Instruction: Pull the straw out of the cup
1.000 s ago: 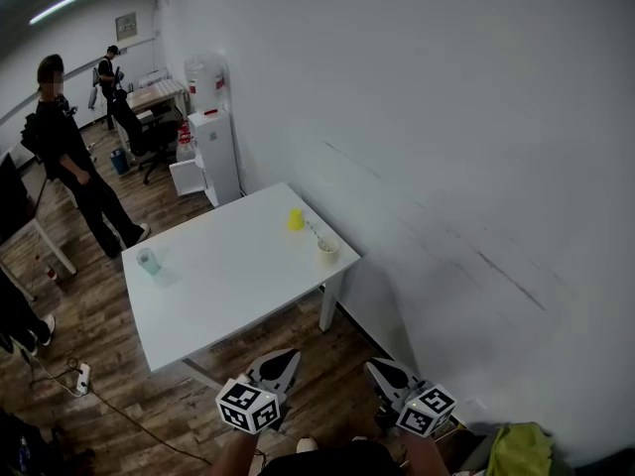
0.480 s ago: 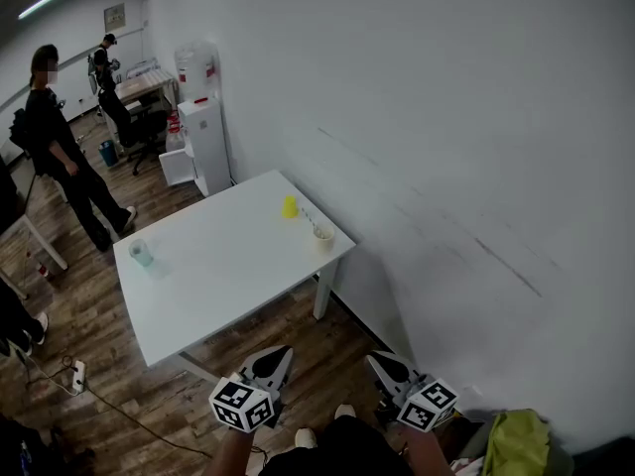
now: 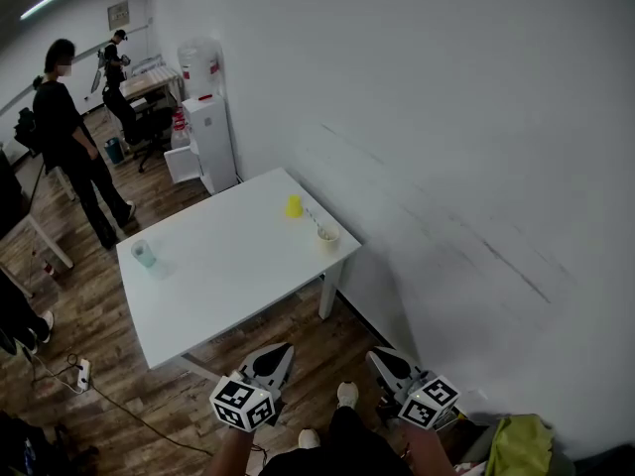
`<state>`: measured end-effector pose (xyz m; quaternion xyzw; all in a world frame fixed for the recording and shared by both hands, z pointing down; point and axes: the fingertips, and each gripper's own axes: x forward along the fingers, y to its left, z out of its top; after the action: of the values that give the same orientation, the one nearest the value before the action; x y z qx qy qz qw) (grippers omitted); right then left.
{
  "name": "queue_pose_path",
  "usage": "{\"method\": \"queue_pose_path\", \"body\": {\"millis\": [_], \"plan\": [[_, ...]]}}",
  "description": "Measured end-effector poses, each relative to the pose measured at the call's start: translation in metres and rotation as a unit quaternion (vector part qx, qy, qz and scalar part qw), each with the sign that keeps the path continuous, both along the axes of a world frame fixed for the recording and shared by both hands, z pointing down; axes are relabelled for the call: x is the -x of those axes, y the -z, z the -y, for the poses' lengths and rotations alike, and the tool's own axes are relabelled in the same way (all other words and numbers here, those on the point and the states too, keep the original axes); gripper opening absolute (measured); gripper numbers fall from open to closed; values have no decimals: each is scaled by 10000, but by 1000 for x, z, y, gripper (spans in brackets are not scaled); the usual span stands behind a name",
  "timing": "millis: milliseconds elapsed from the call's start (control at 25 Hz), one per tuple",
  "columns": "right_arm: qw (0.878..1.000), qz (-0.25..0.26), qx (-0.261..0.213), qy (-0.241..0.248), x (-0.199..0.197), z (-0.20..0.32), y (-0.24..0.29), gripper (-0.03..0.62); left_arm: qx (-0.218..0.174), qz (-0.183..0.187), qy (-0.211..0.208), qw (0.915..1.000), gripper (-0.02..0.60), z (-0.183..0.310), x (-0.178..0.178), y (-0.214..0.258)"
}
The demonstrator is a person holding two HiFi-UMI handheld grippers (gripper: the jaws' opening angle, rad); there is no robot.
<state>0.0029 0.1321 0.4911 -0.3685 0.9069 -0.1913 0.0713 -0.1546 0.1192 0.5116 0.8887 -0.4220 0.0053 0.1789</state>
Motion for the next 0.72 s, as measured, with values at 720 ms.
{"method": "queue_pose_path", "body": {"millis": [720], "plan": [[9993,101,51,352,-23,123,-14,21,-100,223,69,9997,14,115,-32,0]]}}
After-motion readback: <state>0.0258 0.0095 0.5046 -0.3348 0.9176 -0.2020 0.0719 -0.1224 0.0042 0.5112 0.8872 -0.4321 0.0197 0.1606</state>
